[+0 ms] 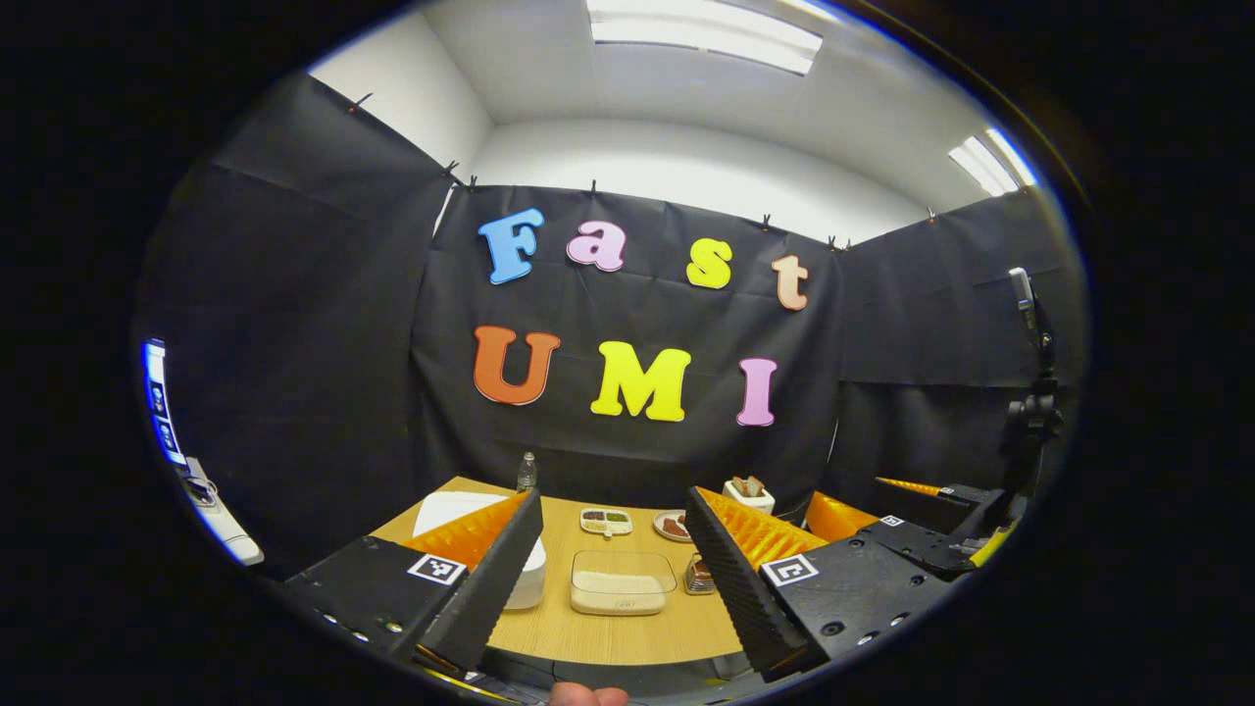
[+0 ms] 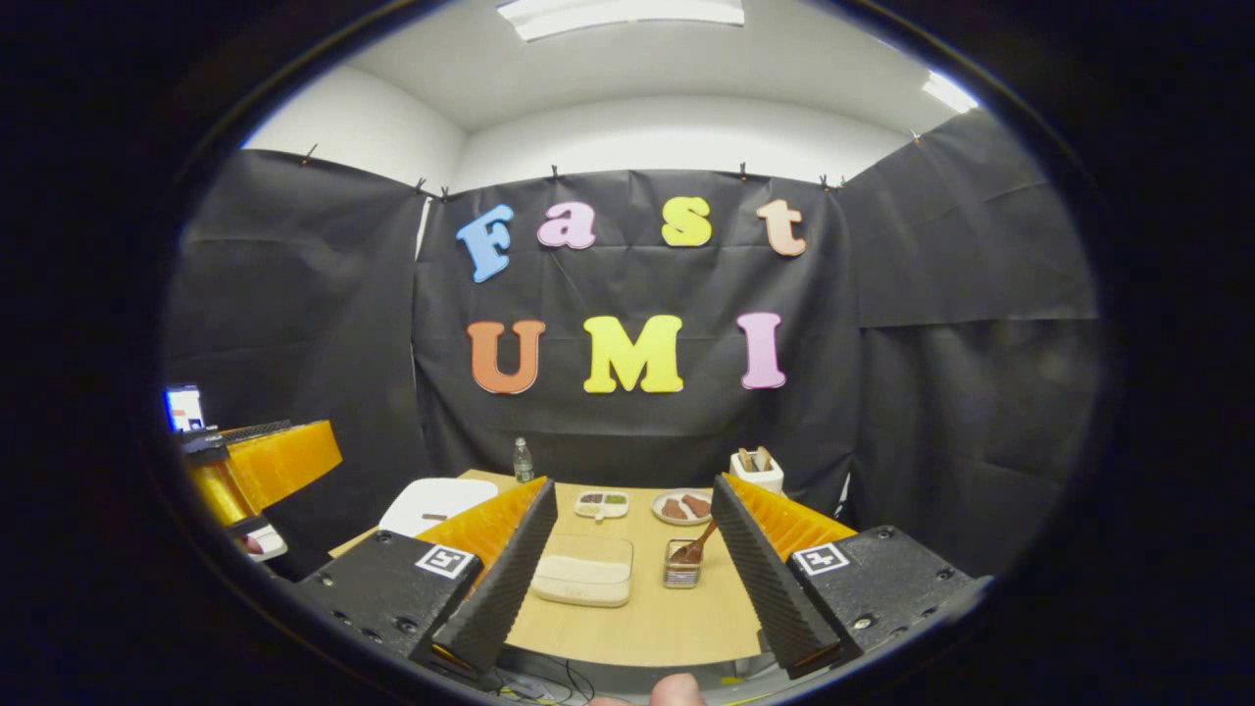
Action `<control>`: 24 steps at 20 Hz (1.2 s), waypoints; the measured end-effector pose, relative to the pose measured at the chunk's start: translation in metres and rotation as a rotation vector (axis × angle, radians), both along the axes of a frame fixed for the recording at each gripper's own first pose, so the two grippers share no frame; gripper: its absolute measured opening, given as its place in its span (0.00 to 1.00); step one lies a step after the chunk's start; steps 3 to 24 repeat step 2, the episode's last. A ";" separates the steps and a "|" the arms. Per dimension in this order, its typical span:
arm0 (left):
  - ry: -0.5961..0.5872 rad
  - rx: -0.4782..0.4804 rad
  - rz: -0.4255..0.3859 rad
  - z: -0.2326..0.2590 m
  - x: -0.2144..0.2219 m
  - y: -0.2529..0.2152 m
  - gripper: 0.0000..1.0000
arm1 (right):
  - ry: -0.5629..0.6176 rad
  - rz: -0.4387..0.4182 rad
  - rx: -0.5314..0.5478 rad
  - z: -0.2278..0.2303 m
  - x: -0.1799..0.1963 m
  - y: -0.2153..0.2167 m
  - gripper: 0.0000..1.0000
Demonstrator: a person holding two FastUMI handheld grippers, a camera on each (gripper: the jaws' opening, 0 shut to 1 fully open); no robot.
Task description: Close the left gripper, press the button to open the rice cooker; take a wooden spoon from the chopstick holder with the right hand, scoop a spoonful of rice and pour it into the rice cooker, then put the wooden spoon back into the chopstick holder.
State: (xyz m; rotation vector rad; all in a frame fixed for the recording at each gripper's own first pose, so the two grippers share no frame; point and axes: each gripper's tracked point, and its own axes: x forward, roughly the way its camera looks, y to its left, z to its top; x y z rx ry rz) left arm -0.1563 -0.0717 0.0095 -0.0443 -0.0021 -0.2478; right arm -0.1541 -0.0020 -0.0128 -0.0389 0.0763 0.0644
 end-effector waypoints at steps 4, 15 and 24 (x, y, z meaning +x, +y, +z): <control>-0.004 0.005 0.001 0.001 0.001 0.001 0.94 | -0.001 0.000 0.002 -0.001 0.002 0.002 1.00; -0.004 0.005 0.001 0.001 0.001 0.001 0.94 | -0.001 0.000 0.002 -0.001 0.002 0.002 1.00; -0.004 0.005 0.001 0.001 0.001 0.001 0.94 | -0.001 0.000 0.002 -0.001 0.002 0.002 1.00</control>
